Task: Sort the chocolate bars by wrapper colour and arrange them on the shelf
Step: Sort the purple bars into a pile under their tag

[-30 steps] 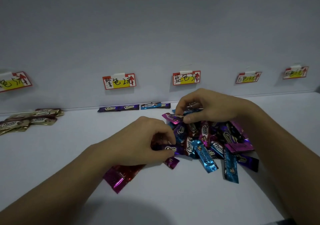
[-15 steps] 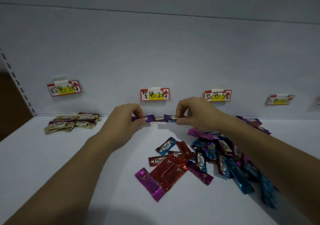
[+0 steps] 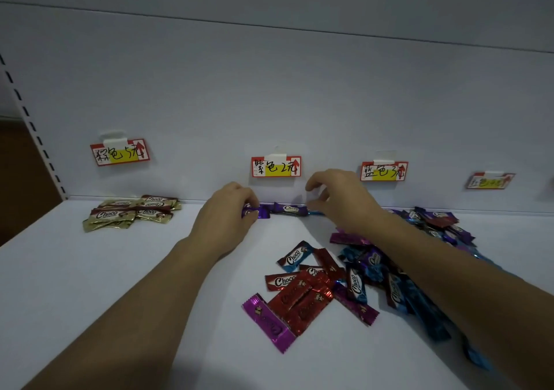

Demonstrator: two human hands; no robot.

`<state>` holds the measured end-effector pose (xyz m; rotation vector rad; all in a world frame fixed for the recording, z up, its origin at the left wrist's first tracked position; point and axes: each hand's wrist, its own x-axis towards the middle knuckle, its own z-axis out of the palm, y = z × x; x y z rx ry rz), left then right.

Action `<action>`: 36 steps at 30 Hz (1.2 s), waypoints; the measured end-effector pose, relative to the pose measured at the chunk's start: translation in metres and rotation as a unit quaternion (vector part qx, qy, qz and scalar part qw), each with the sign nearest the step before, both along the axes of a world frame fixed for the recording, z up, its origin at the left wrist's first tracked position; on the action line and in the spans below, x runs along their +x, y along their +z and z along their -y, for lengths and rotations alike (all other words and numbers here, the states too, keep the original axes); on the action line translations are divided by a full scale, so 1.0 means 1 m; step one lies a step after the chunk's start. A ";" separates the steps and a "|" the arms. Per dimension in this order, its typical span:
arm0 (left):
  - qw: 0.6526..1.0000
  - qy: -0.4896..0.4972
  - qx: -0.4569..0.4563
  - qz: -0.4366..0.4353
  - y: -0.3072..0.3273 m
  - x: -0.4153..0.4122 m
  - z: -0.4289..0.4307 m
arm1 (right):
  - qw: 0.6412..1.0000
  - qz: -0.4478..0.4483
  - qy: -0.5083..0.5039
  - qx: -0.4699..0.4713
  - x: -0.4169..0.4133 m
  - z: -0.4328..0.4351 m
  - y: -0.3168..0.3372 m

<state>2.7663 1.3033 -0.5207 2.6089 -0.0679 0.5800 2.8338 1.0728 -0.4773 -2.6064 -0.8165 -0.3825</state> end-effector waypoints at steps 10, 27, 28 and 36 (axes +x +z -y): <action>0.990 -0.121 0.062 -0.025 0.020 -0.030 0.072 | 0.998 -0.037 0.008 0.042 -0.027 0.119 0.024; 0.964 -0.220 0.049 -0.139 0.025 -0.045 0.105 | 0.958 -0.156 0.140 -0.197 -0.042 0.114 0.017; 0.966 -0.217 0.042 -0.136 0.025 -0.044 0.105 | 0.959 -0.156 0.138 -0.190 -0.041 0.115 0.015; 0.979 -0.162 0.054 -0.115 0.036 -0.036 0.104 | 0.970 -0.189 0.143 -0.054 -0.035 0.132 0.020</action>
